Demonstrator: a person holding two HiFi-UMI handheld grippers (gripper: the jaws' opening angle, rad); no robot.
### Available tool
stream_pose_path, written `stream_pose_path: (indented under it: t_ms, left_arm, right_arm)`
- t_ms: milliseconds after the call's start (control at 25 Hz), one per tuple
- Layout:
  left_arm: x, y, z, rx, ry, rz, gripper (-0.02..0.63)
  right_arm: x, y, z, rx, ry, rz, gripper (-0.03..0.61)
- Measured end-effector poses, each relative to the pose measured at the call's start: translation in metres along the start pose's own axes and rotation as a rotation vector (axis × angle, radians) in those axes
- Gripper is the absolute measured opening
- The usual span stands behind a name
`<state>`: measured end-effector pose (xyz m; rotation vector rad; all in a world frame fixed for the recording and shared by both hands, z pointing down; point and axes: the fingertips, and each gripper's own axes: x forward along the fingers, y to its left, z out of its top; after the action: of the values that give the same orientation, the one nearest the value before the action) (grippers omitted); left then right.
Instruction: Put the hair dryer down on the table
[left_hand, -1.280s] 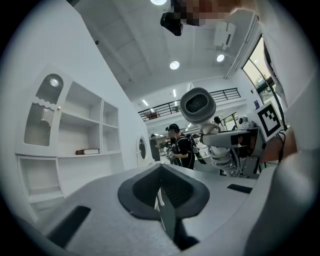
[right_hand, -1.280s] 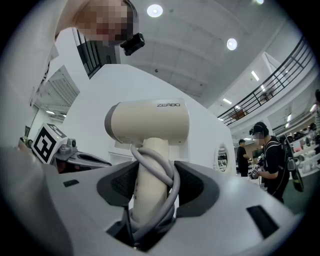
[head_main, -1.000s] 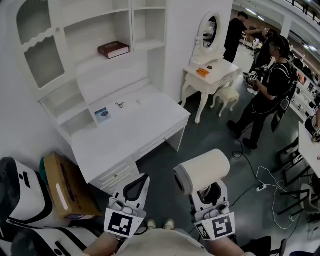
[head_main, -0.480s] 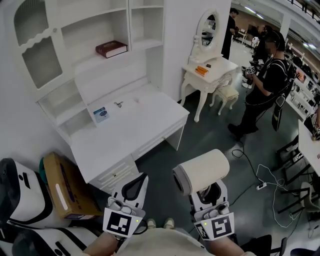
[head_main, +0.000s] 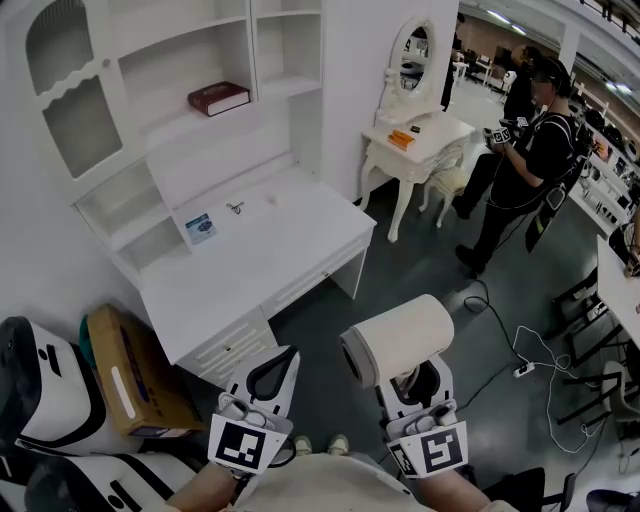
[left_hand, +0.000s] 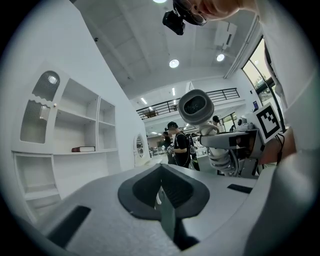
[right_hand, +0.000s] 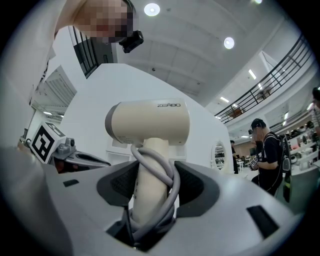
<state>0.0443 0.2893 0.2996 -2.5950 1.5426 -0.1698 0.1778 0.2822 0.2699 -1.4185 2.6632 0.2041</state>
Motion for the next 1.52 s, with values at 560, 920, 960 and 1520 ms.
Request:
stream_pose_path:
  t_ms: [560, 920, 960, 1520]
  left_arm:
    - [0.006, -0.034, 0.011, 0.018, -0.011, 0.027, 0.014]
    - [0.014, -0.060, 0.028, 0.063, -0.045, 0.018, 0.014]
    - [0.014, -0.062, 0.027, 0.058, -0.042, 0.016, 0.014]
    - [0.033, -0.057, 0.004, 0.052, -0.034, 0.026, 0.014]
  right_arm:
    - [-0.027, -0.028, 0.006, -0.002, -0.019, 0.016, 0.212]
    - [-0.046, -0.043, 0.002, 0.004, -0.024, 0.012, 0.212]
    - [-0.047, -0.044, 0.002, 0.005, -0.023, 0.010, 0.212]
    - [-0.038, -0.063, -0.016, -0.004, -0.017, 0.005, 0.212]
